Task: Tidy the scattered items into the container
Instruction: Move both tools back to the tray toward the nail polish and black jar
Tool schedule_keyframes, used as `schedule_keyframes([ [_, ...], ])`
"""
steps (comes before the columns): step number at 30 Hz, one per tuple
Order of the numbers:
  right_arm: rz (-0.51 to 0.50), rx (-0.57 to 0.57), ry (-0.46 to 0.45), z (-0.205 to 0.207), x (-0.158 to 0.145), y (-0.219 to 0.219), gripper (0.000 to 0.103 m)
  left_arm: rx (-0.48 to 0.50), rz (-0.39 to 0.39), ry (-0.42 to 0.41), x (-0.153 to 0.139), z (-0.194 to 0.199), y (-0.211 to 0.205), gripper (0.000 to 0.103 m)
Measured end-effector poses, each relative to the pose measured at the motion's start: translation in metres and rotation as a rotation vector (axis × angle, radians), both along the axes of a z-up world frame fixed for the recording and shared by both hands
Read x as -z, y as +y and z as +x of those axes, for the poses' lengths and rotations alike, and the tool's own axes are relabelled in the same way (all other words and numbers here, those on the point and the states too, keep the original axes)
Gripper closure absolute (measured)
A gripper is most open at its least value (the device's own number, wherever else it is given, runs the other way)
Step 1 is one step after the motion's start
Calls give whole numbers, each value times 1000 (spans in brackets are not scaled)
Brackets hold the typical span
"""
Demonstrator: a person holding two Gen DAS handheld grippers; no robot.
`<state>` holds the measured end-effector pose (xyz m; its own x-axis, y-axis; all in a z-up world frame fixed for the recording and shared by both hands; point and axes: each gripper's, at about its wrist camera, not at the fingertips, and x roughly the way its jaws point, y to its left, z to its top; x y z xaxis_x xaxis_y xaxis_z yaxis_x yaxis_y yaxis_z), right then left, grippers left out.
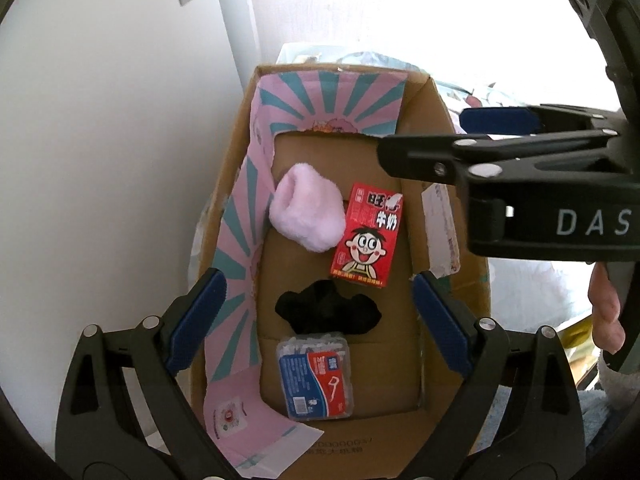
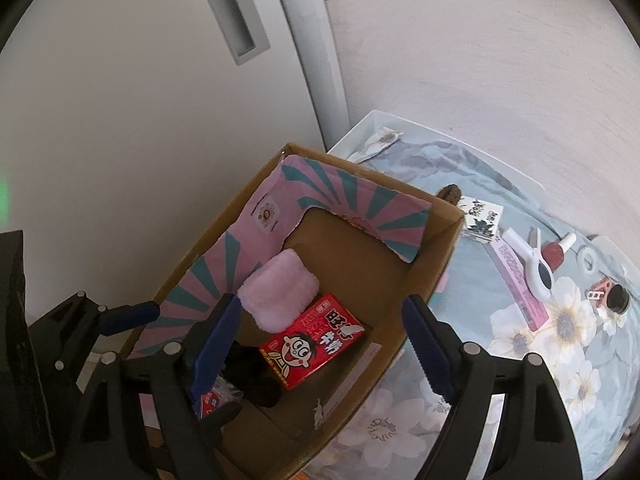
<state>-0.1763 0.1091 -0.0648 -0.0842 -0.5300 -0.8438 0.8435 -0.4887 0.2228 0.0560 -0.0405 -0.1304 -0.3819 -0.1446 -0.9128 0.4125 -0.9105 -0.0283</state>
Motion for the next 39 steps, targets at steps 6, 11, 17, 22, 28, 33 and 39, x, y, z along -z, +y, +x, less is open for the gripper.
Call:
schedule_keyframes([
  [6, -28, 46, 1, -10, -8, 16, 24, 20, -4, 16, 6, -34, -1, 9],
  [11, -45, 98, 10, -20, -15, 35, 24, 60, 5, 38, 3, -58, 8, 9],
  [17, -62, 207, 17, -44, -20, 76, 24, 141, -11, 61, -8, -90, 28, 9],
  [22, -70, 322, 22, -73, -23, 119, 24, 213, -22, 84, -22, -123, 46, 9],
  [28, -66, 450, 40, -108, -27, 165, 24, 297, -51, 111, -38, -173, 68, 9],
  [33, -58, 548, 53, -136, -26, 203, 24, 325, -37, 115, -36, -222, 80, 9],
  [39, 0, 631, 74, -168, -14, 232, 24, 349, -6, 96, -18, -281, 93, 9],
])
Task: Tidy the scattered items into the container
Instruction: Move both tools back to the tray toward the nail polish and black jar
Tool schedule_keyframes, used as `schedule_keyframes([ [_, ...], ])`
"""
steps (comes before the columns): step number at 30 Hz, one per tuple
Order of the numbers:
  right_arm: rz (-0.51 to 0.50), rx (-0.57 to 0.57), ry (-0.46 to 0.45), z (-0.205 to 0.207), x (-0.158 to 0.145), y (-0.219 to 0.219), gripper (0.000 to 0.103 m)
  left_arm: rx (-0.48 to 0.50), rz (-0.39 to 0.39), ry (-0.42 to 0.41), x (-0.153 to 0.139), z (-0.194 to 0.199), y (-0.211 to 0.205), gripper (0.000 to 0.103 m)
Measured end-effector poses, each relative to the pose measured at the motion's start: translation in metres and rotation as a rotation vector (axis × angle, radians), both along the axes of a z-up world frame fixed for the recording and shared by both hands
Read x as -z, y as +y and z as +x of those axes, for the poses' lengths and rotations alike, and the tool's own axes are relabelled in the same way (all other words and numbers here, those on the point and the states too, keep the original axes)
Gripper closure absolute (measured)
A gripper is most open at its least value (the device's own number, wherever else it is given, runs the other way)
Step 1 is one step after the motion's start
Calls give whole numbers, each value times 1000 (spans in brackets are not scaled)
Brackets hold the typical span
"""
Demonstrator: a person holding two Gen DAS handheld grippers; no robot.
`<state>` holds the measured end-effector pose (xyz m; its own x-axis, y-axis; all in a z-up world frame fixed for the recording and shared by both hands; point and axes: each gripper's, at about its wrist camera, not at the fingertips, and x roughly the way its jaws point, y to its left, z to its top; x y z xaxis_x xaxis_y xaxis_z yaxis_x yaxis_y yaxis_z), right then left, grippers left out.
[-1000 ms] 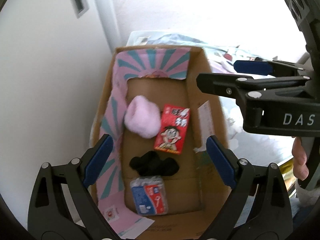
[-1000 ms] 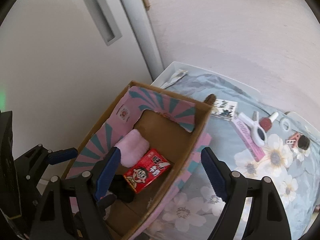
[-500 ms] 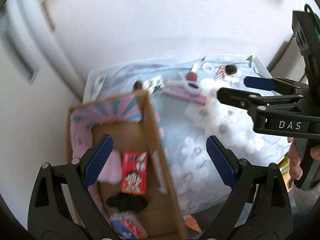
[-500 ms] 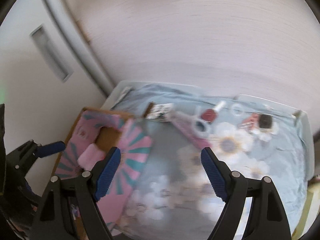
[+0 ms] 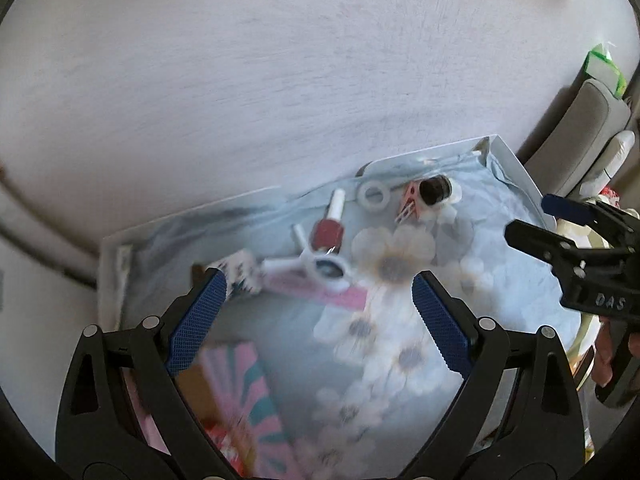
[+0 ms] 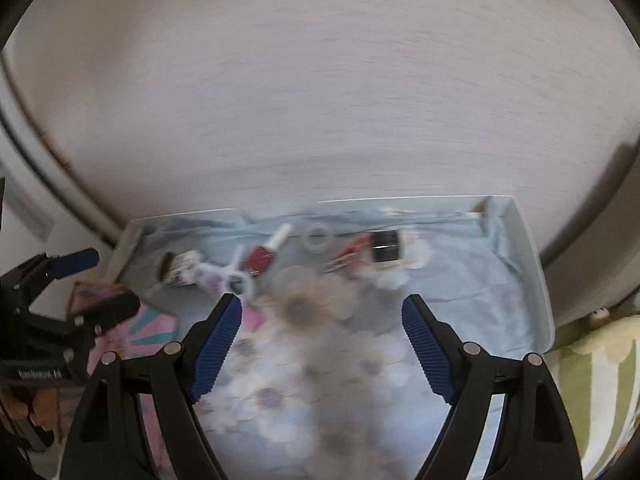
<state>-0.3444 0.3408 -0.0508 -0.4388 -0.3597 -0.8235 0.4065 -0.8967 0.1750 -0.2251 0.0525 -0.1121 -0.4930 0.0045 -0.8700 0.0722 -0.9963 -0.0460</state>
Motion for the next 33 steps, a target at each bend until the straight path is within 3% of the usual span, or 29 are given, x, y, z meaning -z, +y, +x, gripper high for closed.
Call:
schedule_keyframes([
  [7, 47, 39, -15, -37, 29, 14, 24, 38, 7, -51, 44, -65, 16, 9],
  [14, 58, 28, -64, -65, 66, 12, 24, 56, 4, -116, 90, -101, 24, 10],
  [24, 86, 0, -84, -86, 92, -2, 24, 43, 6, -202, 134, -112, 19, 18],
  [33, 110, -15, -86, -98, 107, -10, 24, 83, -39, -200, 148, -104, 23, 22],
])
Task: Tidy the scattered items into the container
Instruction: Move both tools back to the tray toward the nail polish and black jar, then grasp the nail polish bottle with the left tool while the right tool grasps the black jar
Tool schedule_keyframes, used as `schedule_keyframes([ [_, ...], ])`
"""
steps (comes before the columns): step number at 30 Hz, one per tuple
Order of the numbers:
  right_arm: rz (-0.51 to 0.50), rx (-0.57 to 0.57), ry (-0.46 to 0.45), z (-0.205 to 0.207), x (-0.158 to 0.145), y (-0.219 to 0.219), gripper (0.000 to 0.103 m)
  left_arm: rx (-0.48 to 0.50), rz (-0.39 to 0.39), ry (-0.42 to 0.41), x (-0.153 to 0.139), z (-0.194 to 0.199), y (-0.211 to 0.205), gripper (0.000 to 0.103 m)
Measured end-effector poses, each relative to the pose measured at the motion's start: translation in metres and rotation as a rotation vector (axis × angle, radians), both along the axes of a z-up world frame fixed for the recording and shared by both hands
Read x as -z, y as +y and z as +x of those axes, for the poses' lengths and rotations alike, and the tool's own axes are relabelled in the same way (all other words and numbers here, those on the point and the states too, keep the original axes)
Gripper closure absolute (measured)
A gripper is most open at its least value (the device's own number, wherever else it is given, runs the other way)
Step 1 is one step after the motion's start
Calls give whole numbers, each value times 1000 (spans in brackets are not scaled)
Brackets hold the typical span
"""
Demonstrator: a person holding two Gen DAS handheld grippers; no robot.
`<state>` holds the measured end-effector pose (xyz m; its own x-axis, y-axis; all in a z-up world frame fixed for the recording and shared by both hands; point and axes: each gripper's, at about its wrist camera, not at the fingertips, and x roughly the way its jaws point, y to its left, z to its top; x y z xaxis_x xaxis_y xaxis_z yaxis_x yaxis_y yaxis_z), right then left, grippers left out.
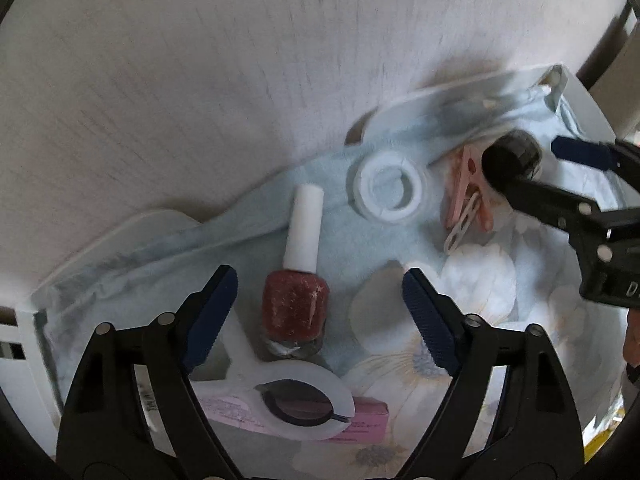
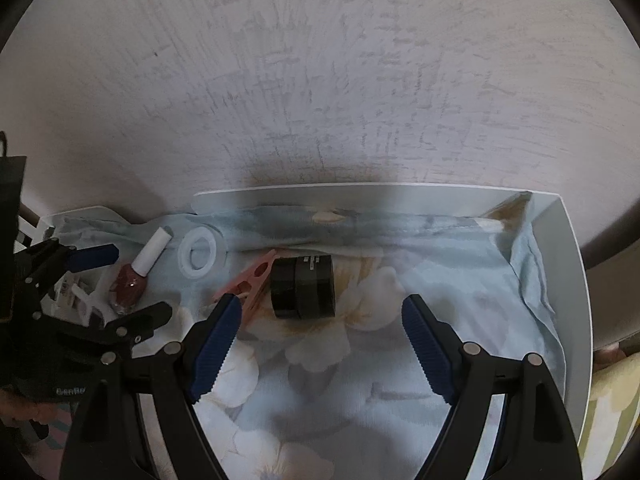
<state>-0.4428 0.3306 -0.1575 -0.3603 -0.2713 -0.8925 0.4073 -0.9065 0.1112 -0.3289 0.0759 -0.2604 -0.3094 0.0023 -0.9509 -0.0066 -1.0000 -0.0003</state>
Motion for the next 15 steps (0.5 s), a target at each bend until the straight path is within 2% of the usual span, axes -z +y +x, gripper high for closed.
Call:
schedule_keyframes([
  [2, 9, -3, 2, 0, 3, -2, 24, -28, 48, 20, 1, 3, -7, 24],
  [12, 29, -27, 24, 6, 11, -6, 24, -50, 56, 44, 1, 14, -14, 29],
  [15, 25, -27, 27, 7, 10, -5, 25, -68, 57, 46, 0, 17, -19, 39],
])
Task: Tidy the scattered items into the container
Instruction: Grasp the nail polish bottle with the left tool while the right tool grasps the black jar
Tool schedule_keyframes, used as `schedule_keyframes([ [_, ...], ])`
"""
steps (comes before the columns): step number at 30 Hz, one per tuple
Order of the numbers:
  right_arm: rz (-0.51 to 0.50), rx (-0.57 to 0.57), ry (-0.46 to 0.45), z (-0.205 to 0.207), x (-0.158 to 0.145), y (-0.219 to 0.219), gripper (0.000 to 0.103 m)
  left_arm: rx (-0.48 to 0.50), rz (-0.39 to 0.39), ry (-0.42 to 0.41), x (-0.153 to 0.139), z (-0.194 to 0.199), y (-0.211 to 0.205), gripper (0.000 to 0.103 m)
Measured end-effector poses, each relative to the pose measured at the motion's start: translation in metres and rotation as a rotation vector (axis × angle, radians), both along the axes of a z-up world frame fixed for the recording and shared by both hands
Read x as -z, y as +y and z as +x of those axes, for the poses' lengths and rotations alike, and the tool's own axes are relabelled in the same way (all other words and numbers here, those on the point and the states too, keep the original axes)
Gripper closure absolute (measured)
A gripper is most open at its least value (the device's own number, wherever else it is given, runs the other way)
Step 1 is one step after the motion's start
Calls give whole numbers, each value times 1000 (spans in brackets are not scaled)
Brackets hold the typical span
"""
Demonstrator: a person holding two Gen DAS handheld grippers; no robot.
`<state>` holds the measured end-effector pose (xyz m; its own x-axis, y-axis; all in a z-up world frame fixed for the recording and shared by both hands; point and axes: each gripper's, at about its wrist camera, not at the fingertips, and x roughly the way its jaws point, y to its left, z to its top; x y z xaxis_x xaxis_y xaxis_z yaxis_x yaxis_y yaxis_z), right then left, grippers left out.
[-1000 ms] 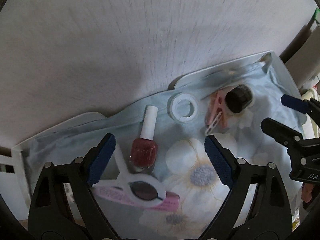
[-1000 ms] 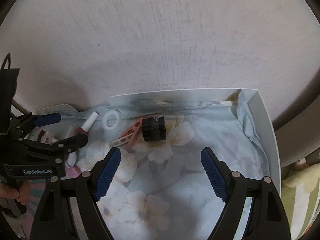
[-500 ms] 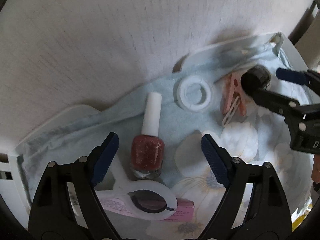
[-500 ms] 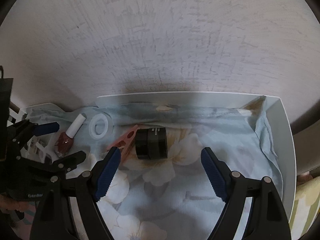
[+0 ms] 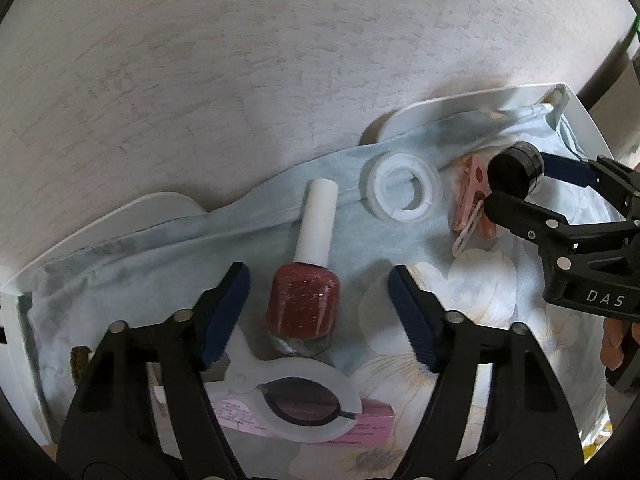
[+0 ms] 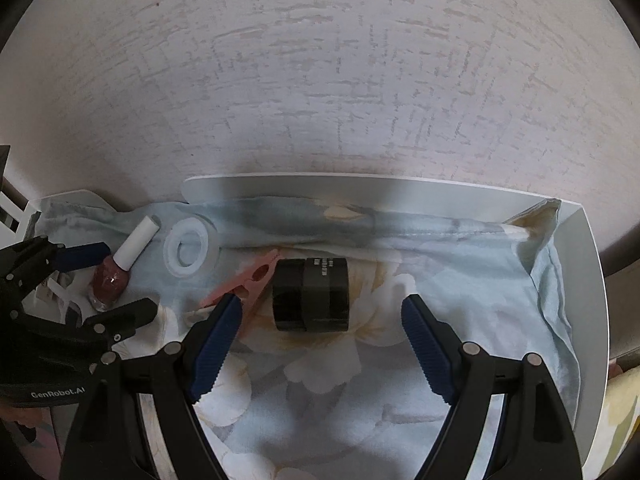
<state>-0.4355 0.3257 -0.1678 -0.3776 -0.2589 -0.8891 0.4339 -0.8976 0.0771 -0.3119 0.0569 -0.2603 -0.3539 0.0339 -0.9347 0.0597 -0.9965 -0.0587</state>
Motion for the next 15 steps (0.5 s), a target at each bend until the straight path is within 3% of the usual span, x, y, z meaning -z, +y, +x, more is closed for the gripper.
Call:
schedule_keyframes([
  [2, -24, -5, -3, 1, -1, 2, 35, -21, 0, 2, -2, 3, -6, 60],
  [4, -61, -18, -10, 2, -3, 3, 56, -38, 10, -5, -3, 5, -13, 70],
  [5, -69, -24, -12, 3, -5, 2, 60, -43, 11, -9, -4, 6, -15, 73],
  [8, -80, -29, -6, 5, -7, 0, 71, -38, 4, -11, -3, 10, -17, 73],
  [15, -111, -7, -4, 14, -12, 12, 73, -35, -1, -20, -4, 17, -16, 73],
])
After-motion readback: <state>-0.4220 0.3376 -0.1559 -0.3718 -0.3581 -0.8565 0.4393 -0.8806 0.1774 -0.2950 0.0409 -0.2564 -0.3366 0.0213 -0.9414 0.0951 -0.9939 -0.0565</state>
